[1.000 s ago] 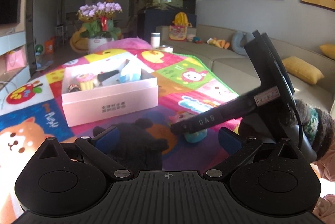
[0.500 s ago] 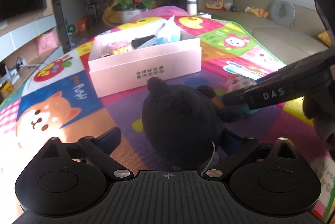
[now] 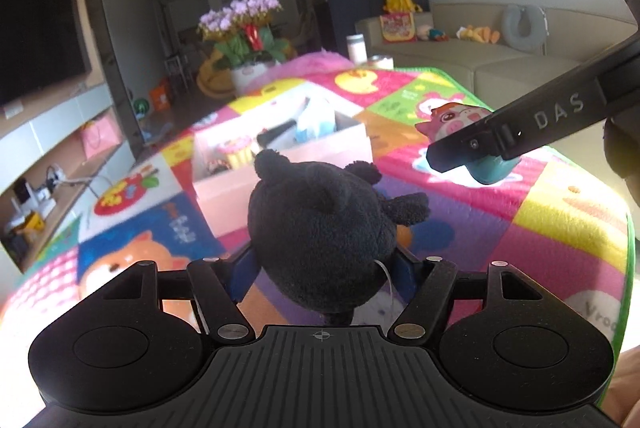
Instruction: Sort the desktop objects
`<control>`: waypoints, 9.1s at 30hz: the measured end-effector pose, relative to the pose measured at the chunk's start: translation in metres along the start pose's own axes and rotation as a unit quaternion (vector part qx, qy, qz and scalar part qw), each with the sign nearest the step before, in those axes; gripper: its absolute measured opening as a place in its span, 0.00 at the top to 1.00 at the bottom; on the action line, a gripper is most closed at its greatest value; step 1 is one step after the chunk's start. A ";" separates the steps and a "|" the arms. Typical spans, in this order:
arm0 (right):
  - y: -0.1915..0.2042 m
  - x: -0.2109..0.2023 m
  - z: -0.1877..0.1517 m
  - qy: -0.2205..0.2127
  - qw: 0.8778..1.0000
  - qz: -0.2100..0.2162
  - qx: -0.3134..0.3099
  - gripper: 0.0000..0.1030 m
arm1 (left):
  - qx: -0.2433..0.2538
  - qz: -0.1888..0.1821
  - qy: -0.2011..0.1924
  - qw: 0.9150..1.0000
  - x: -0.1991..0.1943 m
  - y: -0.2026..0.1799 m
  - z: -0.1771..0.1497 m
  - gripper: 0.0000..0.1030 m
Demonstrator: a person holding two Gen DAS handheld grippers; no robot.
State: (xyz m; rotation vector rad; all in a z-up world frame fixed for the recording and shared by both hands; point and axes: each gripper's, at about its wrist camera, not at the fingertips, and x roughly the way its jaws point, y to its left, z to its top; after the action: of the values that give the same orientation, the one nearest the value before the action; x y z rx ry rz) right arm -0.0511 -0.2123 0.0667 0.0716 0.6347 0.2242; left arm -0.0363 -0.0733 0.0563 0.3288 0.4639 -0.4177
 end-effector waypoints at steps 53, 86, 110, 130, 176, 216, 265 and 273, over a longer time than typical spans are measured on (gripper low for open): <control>-0.069 0.182 0.116 0.011 0.990 -0.084 0.114 0.00 | -0.169 -0.077 -0.014 0.982 0.147 0.115 0.000 0.00; -0.010 0.087 -0.019 0.049 0.996 0.018 0.079 0.00 | -0.179 0.086 0.069 0.978 0.063 0.066 -0.047 0.00; 0.017 0.131 -0.022 0.037 0.997 -0.059 -0.033 0.00 | -0.218 0.136 0.106 0.961 0.098 0.074 -0.042 0.00; 0.020 0.132 -0.022 0.037 0.997 -0.060 -0.033 0.00 | -0.218 0.136 0.107 0.961 0.098 0.074 -0.042 0.00; 0.019 0.132 -0.023 0.037 0.997 -0.059 -0.033 0.00 | -0.218 0.136 0.107 0.961 0.098 0.074 -0.042 0.00; 0.019 0.133 -0.023 0.037 0.997 -0.059 -0.033 0.00 | -0.218 0.136 0.107 0.961 0.098 0.074 -0.042 0.00; 0.019 0.132 -0.023 0.037 0.997 -0.059 -0.033 0.00 | -0.218 0.136 0.107 0.961 0.098 0.074 -0.042 0.00; 0.019 0.132 -0.023 0.037 0.997 -0.059 -0.033 0.00 | -0.218 0.136 0.107 0.961 0.098 0.073 -0.042 0.00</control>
State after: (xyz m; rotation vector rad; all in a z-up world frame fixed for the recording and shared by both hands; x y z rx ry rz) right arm 0.0353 -0.1638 -0.0259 -0.0376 0.7016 0.1331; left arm 0.0618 -0.0237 -0.0118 0.0054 0.6968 -0.0049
